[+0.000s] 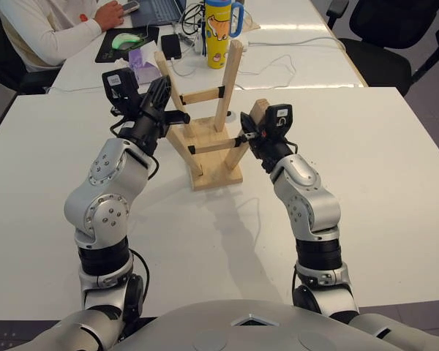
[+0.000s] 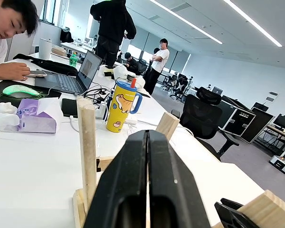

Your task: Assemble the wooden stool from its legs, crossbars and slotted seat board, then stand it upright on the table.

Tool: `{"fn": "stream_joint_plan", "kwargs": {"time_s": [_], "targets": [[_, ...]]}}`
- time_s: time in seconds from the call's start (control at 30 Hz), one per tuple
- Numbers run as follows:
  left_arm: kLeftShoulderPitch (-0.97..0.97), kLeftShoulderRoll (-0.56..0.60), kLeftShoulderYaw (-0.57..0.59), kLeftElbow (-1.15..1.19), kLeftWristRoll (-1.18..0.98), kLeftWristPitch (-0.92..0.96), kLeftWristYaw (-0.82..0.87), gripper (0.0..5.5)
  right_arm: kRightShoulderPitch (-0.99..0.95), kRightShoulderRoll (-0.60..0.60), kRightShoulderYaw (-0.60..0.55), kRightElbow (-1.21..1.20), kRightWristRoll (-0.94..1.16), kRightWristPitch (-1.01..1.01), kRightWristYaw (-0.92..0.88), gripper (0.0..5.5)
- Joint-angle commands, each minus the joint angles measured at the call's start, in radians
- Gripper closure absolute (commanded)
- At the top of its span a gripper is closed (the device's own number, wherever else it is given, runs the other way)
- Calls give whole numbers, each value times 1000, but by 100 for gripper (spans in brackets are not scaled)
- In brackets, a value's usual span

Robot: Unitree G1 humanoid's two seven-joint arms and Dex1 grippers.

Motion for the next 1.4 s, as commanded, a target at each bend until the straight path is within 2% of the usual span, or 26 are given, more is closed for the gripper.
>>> {"fn": "stream_joint_plan", "kwargs": {"time_s": [0.03,0.17,0.33,0.37,0.47,0.57,0.73,0.97,1.07,1.13,1.4], "targets": [[-40,-1,60,11,4,-27,2,550,19,-13,-9,41,-5,18,-2,448],[-36,9,83,20,25,-47,-10,550,3,-7,-22,39,-3,-15,-13,448],[6,18,65,48,69,-54,-35,486,-15,5,-33,35,6,-51,-16,448],[12,16,64,55,76,-56,-39,468,-18,6,-34,34,8,-55,-16,411],[28,15,67,86,105,-66,-49,419,-27,9,-34,31,7,-68,-15,365],[39,13,70,114,135,-86,-61,414,-42,14,-39,27,8,-92,-17,313],[52,5,64,124,166,-105,-73,414,-121,26,-78,-26,21,-194,-30,313],[67,-11,63,122,194,-121,-79,414,-427,-44,-146,-117,40,-238,-30,313],[69,-18,64,122,203,-126,-82,414,-589,-78,-204,-81,71,-233,-46,364],[69,-21,64,122,208,-131,-82,414,-597,-103,-192,-35,87,-175,-14,394],[-36,-20,114,41,161,-97,-43,414,-205,-180,30,91,77,116,138,524]]}}
